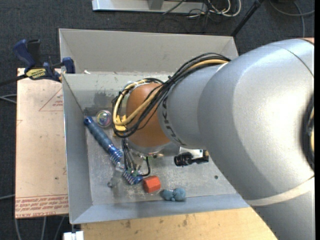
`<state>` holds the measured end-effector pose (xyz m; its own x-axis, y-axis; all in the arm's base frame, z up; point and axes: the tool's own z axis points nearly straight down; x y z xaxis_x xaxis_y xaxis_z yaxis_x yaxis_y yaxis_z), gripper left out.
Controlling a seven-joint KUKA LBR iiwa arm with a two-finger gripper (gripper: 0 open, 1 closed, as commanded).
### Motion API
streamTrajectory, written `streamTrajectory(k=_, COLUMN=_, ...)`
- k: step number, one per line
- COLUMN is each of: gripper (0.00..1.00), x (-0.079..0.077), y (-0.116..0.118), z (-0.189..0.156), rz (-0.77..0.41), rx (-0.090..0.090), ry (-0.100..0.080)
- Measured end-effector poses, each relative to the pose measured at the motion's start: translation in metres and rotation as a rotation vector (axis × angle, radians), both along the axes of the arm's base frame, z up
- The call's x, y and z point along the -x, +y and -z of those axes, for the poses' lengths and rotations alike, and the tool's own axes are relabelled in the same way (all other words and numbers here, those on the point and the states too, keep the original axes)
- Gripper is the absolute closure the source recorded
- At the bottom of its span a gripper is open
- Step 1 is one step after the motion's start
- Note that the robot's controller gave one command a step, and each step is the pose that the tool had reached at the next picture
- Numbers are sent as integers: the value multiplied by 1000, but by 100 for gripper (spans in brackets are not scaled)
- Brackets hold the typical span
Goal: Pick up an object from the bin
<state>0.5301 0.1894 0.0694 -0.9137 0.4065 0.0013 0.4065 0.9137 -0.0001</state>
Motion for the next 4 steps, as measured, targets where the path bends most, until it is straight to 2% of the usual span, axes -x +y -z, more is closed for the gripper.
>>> streamTrajectory(k=1, gripper=0, x=20, y=-22, z=0, rz=95, rx=0, ry=1)
streamTrajectory(k=2, gripper=100, x=19, y=-23, z=1, rz=98, rx=1, ry=1)
streamTrajectory(k=3, gripper=100, x=20, y=-23, z=-20, rz=98, rx=0, ry=0)
streamTrajectory(k=4, gripper=100, x=20, y=-22, z=-60, rz=95, rx=-1, ry=-2)
